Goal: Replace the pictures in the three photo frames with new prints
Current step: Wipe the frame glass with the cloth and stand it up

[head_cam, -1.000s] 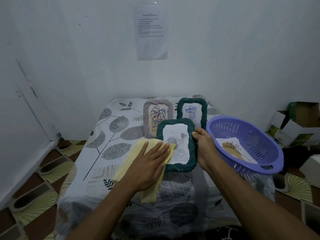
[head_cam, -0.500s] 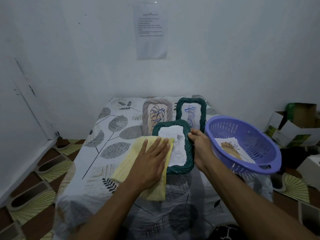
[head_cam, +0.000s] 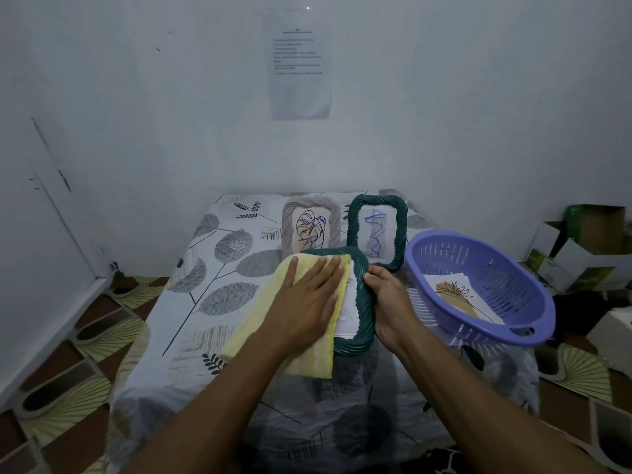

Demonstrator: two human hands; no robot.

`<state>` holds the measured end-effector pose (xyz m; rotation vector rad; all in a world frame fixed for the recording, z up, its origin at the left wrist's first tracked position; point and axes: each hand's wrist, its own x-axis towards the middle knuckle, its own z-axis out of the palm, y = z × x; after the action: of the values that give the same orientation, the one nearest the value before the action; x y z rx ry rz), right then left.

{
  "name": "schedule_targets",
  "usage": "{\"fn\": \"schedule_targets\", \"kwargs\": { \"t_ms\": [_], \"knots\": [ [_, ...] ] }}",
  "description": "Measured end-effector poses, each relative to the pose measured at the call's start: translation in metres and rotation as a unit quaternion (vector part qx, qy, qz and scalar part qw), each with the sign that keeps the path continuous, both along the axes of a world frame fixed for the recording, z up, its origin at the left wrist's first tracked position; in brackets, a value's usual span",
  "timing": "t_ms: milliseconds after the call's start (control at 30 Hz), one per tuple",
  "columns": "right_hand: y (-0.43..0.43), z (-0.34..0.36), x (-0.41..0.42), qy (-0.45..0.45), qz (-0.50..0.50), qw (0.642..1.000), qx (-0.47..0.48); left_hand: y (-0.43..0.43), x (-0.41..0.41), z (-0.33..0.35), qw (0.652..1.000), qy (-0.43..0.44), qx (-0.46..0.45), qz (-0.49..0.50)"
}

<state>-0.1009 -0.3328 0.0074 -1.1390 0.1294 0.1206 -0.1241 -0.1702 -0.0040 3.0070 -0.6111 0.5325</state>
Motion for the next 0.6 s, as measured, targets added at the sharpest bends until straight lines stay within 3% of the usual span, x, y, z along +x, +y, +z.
{"fn": "schedule_targets", "kwargs": {
  "t_ms": [167, 367, 600],
  "knots": [
    [-0.003, 0.001, -0.003, -0.001, 0.017, 1.000, 0.016, -0.012, -0.003, -0.001, 0.999, 0.000, -0.027, -0.020],
    [-0.012, 0.003, 0.004, 0.008, -0.001, 1.000, 0.027, -0.002, -0.021, -0.007, 0.992, 0.012, -0.023, -0.125],
    [-0.002, -0.007, -0.003, 0.008, 0.002, 1.000, 0.003, 0.007, -0.021, -0.003, 0.999, -0.008, 0.025, -0.027]
  ]
}}
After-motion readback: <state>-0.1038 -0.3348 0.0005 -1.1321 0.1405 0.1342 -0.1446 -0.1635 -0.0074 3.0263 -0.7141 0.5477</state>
